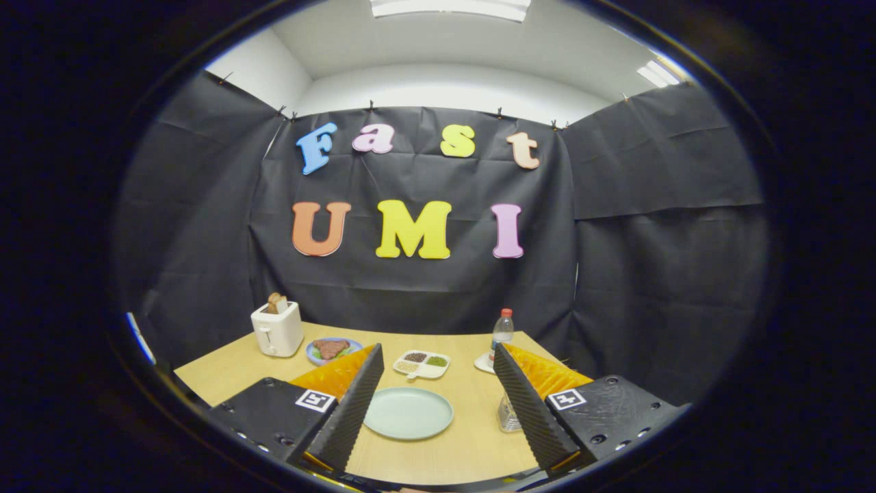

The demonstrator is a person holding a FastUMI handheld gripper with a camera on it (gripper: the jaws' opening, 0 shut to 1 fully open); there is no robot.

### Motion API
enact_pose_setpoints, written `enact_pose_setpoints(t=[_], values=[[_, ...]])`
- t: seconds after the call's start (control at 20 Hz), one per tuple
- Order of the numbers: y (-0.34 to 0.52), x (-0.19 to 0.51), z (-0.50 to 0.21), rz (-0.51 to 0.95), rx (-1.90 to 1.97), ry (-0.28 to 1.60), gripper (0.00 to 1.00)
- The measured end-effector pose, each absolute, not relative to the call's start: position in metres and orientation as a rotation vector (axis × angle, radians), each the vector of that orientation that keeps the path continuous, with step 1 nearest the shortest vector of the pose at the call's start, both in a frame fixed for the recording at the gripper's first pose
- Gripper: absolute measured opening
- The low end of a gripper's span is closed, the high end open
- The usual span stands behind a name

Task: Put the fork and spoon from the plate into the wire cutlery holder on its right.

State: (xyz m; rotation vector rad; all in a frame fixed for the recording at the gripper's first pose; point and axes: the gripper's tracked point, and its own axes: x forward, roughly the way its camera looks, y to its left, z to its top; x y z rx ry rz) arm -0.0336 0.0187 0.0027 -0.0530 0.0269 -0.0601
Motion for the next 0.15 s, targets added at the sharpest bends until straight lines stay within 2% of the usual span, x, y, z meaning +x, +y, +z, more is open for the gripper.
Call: enact_pose_setpoints(t=[0.15], values=[[0.0192,-0.0327,0.0047,-0.059,-0.059,0.004,0.97]])
